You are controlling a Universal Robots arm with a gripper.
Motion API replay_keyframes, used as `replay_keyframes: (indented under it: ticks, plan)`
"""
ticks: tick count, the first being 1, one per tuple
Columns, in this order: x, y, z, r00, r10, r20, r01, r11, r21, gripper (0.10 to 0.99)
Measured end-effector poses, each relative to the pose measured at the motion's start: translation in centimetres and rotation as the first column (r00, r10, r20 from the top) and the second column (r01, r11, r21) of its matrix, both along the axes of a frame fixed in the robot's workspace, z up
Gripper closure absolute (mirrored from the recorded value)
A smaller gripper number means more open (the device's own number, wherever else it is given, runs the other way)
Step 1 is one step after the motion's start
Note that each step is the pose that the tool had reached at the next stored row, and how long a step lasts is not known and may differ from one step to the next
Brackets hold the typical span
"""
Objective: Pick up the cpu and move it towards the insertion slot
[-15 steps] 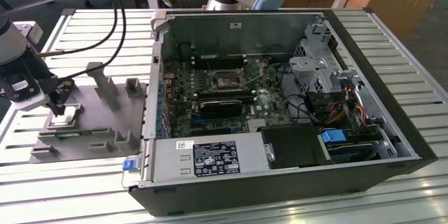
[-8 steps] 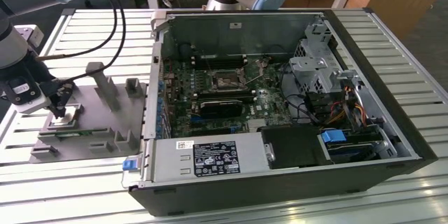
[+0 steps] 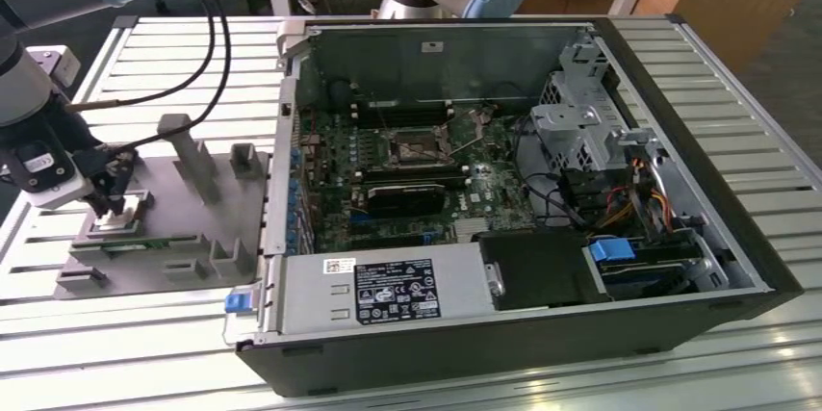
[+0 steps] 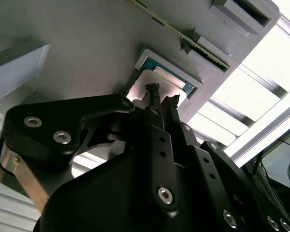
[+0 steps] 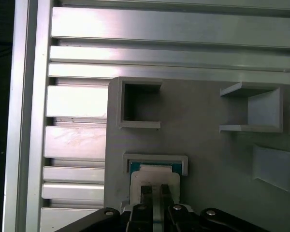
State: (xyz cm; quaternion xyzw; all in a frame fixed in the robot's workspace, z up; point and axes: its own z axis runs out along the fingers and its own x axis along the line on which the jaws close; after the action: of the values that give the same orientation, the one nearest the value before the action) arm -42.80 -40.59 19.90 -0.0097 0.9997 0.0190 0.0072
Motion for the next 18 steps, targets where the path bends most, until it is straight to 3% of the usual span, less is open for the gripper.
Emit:
replay_keyframes:
  ticks: [3,5,6,8,11,12,18]
  plan:
    - [0.0,0.0,-0.01,1.0,0.0,0.0,0.0,1.0,0.0,0.796]
    - [0.0,0.0,-0.02,1.0,0.0,0.0001,0.0,1.0,0.0,0.678]
    - [0.0,0.0,-0.02,1.0,0.0,0.0,0.0,1.0,0.0,0.678]
    - [0.0,0.0,-0.02,1.0,0.0,0.0,0.0,1.0,0.0,0.561]
    - [0.0,0.0,-0.03,1.0,0.0,0.0,0.0,1.0,0.0,0.502]
    - [0.0,0.0,-0.04,1.0,0.0,0.0001,0.0,1.0,0.0,0.439]
    - [0.07,0.0,-0.38,1.0,0.001,0.0001,-0.001,1.0,0.0,0.439]
